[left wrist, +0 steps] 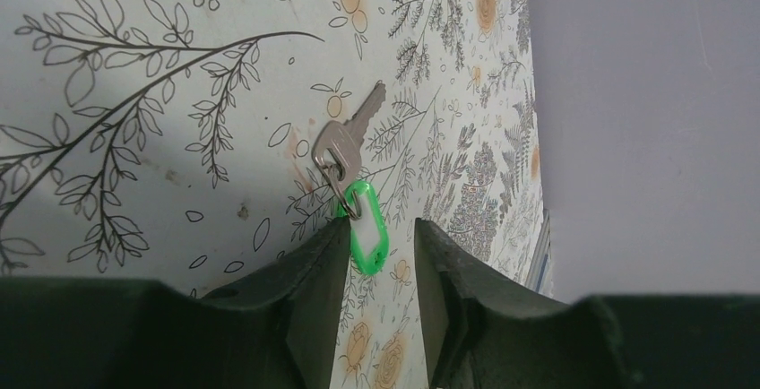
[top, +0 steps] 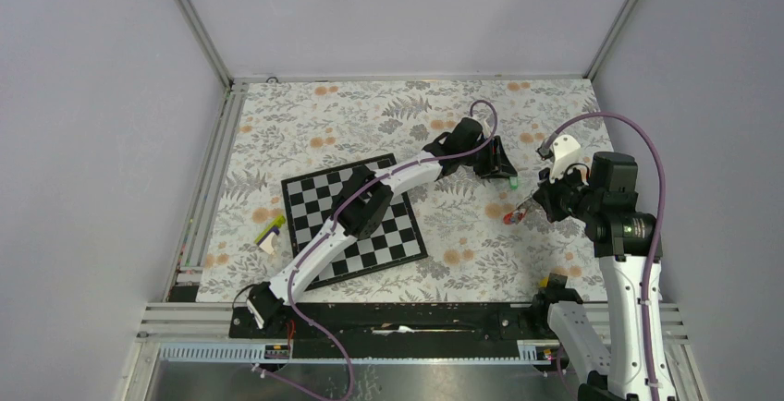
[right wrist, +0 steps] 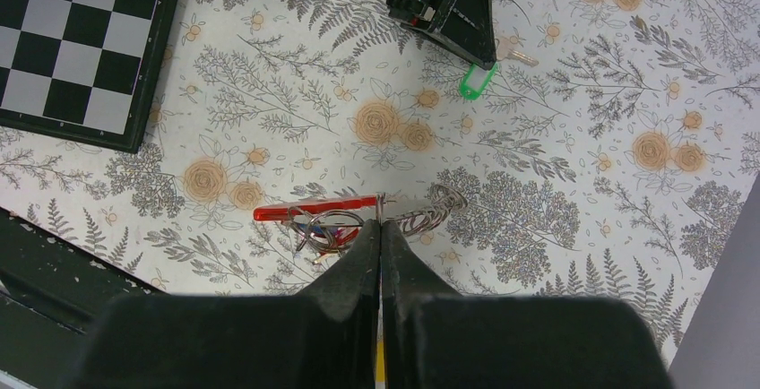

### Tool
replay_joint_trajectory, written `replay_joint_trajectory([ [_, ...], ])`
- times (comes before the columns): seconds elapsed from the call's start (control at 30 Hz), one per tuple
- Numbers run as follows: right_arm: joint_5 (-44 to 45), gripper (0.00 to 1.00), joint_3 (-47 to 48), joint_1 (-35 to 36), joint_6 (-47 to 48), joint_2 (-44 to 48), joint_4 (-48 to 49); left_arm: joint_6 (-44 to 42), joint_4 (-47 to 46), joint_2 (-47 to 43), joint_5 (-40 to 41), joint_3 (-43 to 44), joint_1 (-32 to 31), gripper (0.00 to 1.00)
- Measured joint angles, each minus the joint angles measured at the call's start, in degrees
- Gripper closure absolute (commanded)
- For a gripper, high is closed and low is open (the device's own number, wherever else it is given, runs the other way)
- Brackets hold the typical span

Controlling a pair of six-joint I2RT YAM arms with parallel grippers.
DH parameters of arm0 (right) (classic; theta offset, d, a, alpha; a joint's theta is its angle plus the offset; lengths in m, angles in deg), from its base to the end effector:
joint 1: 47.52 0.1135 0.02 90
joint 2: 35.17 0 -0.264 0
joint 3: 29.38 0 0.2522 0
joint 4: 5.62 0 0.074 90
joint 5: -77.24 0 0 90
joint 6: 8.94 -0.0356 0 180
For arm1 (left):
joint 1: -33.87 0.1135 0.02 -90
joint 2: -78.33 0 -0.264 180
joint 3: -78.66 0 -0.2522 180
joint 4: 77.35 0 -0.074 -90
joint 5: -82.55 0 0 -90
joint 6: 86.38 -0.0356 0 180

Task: Put the keys on the keyring

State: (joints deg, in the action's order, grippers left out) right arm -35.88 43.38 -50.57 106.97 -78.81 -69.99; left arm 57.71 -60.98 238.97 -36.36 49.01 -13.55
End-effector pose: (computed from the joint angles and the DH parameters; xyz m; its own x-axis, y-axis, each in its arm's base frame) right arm 0.1370 0.0067 0.3568 -0.3999 -0.3811 -0.8336 -0.4958 0.8548 -0.1530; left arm 0.4009 -0.4617 0.1088 -0.9369 -0.0283 -0.3485 0.3036 0.4284 -0.8511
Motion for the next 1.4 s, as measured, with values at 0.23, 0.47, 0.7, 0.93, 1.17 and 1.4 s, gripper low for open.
replay_joint_trajectory([
  [0.23,0.0,1.0,0.0,0.0,0.2,0.8,-0.2,0.9,-0.3,0.5,0.5,0.3,0.0,0.64],
  [0.47,0.0,1.0,0.0,0.0,0.2,0.8,-0.2,1.1,-0.2,0.6,1.5,0.3,0.2,0.72],
  [0.7,-0.1,1.0,-0.3,0.0,0.2,0.7,-0.2,1.2,-0.6,0.9,1.9,0.3,0.8,0.8],
  [0.93,-0.1,1.0,-0.5,0.0,0.2,0.3,-0.2,1.5,-1.2,1.2,1.9,0.3,1.1,0.93],
  [1.17,-0.1,1.0,-0.5,0.0,0.2,0.0,-0.1,0.9,-3.8,0.3,0.9,-2.4,1.4,1.0],
  [1.4,-0.1,1.0,-0.3,0.0,0.4,-1.7,-0.1,-5.1,-2.2,-5.5,-0.1,-10.2,1.9,1.0],
])
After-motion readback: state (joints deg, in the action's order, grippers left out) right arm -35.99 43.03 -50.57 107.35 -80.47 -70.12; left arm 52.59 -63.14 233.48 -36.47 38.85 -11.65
